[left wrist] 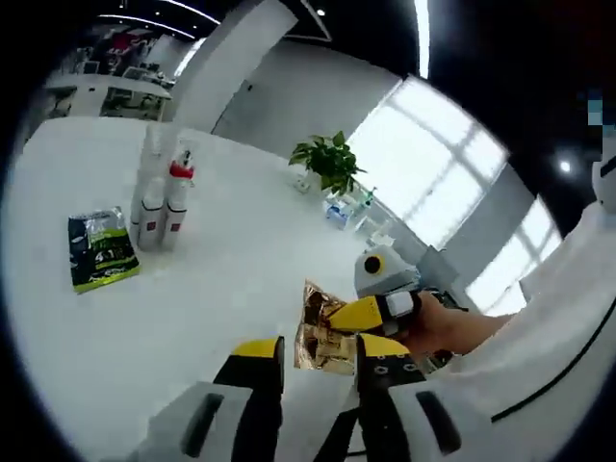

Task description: Arrange the skincare products in the storage area until every visible bottle or jar stands upright without overlapping.

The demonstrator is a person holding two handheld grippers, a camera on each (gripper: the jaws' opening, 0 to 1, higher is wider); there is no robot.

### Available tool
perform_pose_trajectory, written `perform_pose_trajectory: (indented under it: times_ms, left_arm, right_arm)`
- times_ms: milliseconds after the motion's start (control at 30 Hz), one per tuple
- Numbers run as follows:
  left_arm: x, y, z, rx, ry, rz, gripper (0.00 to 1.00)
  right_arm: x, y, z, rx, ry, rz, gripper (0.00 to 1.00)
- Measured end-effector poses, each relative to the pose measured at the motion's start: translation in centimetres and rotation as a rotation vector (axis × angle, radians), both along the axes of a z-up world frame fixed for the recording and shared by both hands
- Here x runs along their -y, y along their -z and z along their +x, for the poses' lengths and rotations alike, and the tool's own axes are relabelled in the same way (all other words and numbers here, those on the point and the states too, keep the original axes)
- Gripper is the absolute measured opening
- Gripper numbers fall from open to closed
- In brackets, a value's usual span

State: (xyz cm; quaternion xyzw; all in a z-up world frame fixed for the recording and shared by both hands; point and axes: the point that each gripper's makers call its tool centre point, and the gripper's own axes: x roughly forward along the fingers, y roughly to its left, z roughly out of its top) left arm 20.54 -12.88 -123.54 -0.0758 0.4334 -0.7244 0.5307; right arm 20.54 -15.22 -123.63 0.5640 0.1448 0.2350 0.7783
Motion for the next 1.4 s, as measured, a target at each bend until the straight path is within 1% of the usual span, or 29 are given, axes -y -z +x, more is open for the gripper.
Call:
perform_pose_trajectory:
  times_ms: [33, 67, 133, 167, 233, 267, 300, 367, 467, 500, 533, 567, 600, 633, 700, 733, 767, 800, 833, 867, 900, 967, 1033, 1067, 1133, 1167, 1233, 1300, 1400]
  left_arm:
    - [-0.1, -0.2, -0.3, -0.034, 0.011, 0.005, 0.17]
    - [0.0, 0.1, 0.0, -0.024, 0.001, 0.009, 0.17]
    - [-0.1, 0.1, -0.8, -0.073, 0.023, 0.016, 0.17]
    - [-0.1, 0.1, -0.9, -0.077, 0.027, 0.016, 0.16]
    - [-0.3, 0.5, -1.5, -0.083, 0.042, 0.021, 0.09]
    - [-0.4, 0.5, -1.6, -0.091, 0.046, 0.018, 0.08]
    - [-0.4, 0.4, -1.5, -0.127, 0.017, 0.019, 0.07]
    - [-0.6, 0.0, -1.4, -0.17, 0.012, 0.001, 0.02]
    - [-0.8, 0.0, -0.6, -0.164, -0.014, -0.01, 0.01]
    - [-0.7, -0.1, -0.4, -0.176, -0.029, -0.019, 0.01]
    - [-0.5, -0.5, 0.2, -0.213, -0.067, -0.034, 0.0]
    - [-0.5, -0.6, 0.5, -0.228, -0.087, -0.041, 0.0]
    - [-0.3, -1.1, 1.7, -0.286, -0.159, -0.068, 0.0]
    - [-0.2, -1.4, 2.1, -0.324, -0.183, -0.083, 0.0]
    - [-0.2, -1.8, 2.5, -0.386, -0.218, -0.109, 0.0]
    - [-0.3, -1.9, 2.4, -0.405, -0.21, -0.112, 0.0]
    - [-0.4, -1.6, 2.3, -0.395, -0.208, -0.107, 0.0]
    - [-0.4, -1.6, 2.2, -0.398, -0.213, -0.11, 0.01]
    - [-0.4, -1.6, 2.2, -0.406, -0.216, -0.114, 0.01]
    - [-0.2, -2.4, 2.1, -0.475, -0.229, -0.145, 0.01]
    - [-0.1, -2.0, 2.2, -0.473, -0.241, -0.125, 0.01]
    - [-0.2, -2.0, 2.1, -0.475, -0.23, -0.124, 0.01]
    - [-0.6, -1.4, 2.0, -0.432, -0.212, -0.109, 0.03]
    - [-0.7, -1.2, 2.0, -0.424, -0.211, -0.098, 0.04]
    - [-1.0, -1.1, 2.1, -0.426, -0.208, -0.093, 0.04]
    - [-1.6, -1.0, 2.3, -0.415, -0.199, -0.086, 0.04]
    - [-2.0, -1.1, 2.2, -0.425, -0.18, -0.084, 0.02]
    - [-2.4, -0.9, 2.0, -0.399, -0.168, -0.079, 0.01]
    - [-2.8, -0.7, 2.5, -0.405, -0.183, -0.073, 0.01]
  right_arm:
    - [-0.3, -0.3, -0.3, 0.013, -0.029, 0.003, 0.0]
    - [-0.5, -0.7, -0.4, 0.026, -0.041, 0.01, 0.0]
    - [-0.7, -0.9, -0.3, 0.034, -0.055, -0.006, 0.0]
    - [-0.9, -1.0, -0.3, 0.035, -0.068, -0.01, 0.0]
    - [-1.6, -1.2, -0.2, 0.043, -0.104, -0.032, 0.0]
    - [-1.8, -1.0, -0.2, 0.037, -0.114, -0.046, 0.0]
    - [-1.7, -0.9, 0.0, 0.03, -0.106, -0.059, 0.0]
    - [-1.8, -0.9, 0.1, 0.027, -0.102, -0.065, 0.0]
    - [-1.8, -0.9, 0.8, 0.038, -0.066, -0.096, 0.03]
    - [-1.7, -0.9, 1.0, 0.046, -0.05, -0.113, 0.05]
    - [-1.7, -0.8, 1.1, 0.041, -0.048, -0.11, 0.06]
    - [-1.7, -0.9, 1.2, 0.039, -0.049, -0.102, 0.06]
    - [-1.8, -0.9, 1.2, 0.041, -0.052, -0.096, 0.06]
    - [-1.8, -1.0, 1.3, 0.045, -0.049, -0.099, 0.06]
    - [-1.7, -1.3, 1.6, 0.059, -0.031, -0.1, 0.05]
    - [-1.5, -1.6, 1.8, 0.069, -0.015, -0.095, 0.04]
    - [-1.3, -2.3, 2.0, 0.097, 0.004, -0.074, 0.04]
    - [-1.0, -2.7, 2.2, 0.106, 0.025, -0.042, 0.03]
    - [-0.9, -2.8, 2.3, 0.105, 0.031, -0.03, 0.01]
    - [-0.9, -2.7, 2.2, 0.101, 0.029, -0.025, 0.0]
    - [-0.8, -2.7, 2.3, 0.102, 0.038, -0.023, 0.0]
    - [-0.8, -2.6, 2.3, 0.099, 0.036, -0.011, 0.0]
    - [-1.1, -2.3, 2.2, 0.081, 0.023, -0.001, 0.0]
    - [-1.2, -2.2, 2.0, 0.08, 0.012, 0.0, 0.0]
    - [-1.2, -2.0, 1.8, 0.063, -0.004, 0.006, 0.0]
    - [-1.2, -2.0, 1.8, 0.06, -0.006, 0.008, 0.0]
    - [-1.3, -1.7, 1.7, 0.051, -0.02, 0.009, 0.0]
    - [-1.8, -1.7, 1.8, 0.05, -0.04, 0.001, 0.0]
    - [-2.2, -1.8, 2.1, 0.063, -0.042, -0.043, 0.0]
